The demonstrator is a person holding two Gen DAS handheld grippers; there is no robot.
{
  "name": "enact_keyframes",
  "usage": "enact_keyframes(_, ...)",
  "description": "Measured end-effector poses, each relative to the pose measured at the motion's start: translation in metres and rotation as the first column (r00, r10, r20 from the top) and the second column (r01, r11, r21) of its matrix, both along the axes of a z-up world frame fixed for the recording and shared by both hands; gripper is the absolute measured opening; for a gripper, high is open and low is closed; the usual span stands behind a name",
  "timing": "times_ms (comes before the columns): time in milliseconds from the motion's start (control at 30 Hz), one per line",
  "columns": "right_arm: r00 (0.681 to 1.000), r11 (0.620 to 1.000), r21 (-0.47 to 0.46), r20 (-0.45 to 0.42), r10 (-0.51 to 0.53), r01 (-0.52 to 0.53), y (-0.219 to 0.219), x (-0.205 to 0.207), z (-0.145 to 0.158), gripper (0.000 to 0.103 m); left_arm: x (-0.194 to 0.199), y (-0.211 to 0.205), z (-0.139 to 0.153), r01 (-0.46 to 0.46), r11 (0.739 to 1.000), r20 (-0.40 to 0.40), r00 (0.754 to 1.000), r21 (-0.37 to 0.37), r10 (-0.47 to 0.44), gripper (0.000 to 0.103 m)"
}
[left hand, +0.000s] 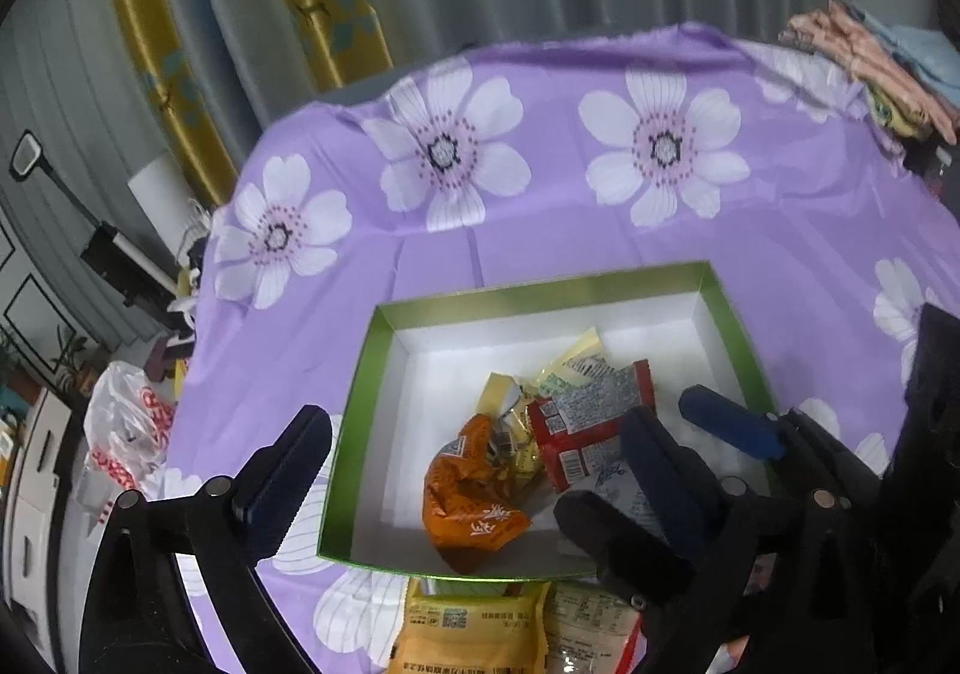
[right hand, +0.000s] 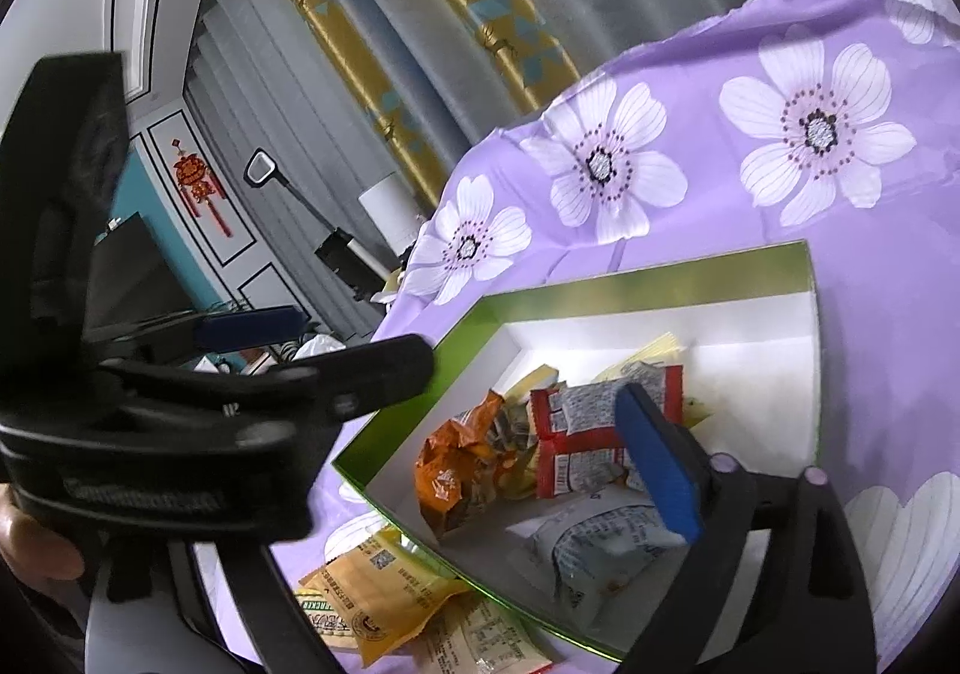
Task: Organize snacks
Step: 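Move the left gripper to the yellow square snack bag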
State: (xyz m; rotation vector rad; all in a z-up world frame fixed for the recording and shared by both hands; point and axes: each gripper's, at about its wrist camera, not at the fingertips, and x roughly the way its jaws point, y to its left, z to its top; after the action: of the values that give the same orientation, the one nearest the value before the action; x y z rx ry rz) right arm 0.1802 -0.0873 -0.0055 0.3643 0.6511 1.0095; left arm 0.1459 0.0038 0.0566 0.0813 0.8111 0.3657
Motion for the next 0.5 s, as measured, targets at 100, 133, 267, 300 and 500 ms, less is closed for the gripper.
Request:
enact_keyframes(100,1.0,1.0,0.004,0.006,-0.007,0.007,-0.001,0.0,0.001,0.097,-0.011,0.0,0.004,-0.003,1.0,0.023,1.0,-0.02,0.004,0.097)
enact_keyframes(133,1.0,1.0,0.003,0.012,-0.011,0.011,-0.001,-0.001,0.002,0.097,-0.014,0.001,0.005,-0.005,0.999,0.034,0.999,-0.034,0.006,0.097)
enact_keyframes(267,0.999,1.0,0.008,0.038,-0.021,0.021,-0.004,-0.008,0.007,0.098,-0.032,0.01,0.012,-0.017,0.99,0.094,0.995,-0.138,0.031,0.098)
enact_keyframes(300,0.999,1.0,0.004,0.042,-0.022,0.022,-0.004,-0.009,0.007,0.098,-0.037,0.013,0.012,-0.018,0.986,0.103,0.994,-0.164,0.035,0.098)
enact_keyframes(500,0.996,0.999,-0.049,0.09,-0.019,0.024,0.001,-0.022,0.009,0.098,-0.071,0.044,0.004,-0.089,0.94,0.114,0.984,-0.329,0.133,0.099)
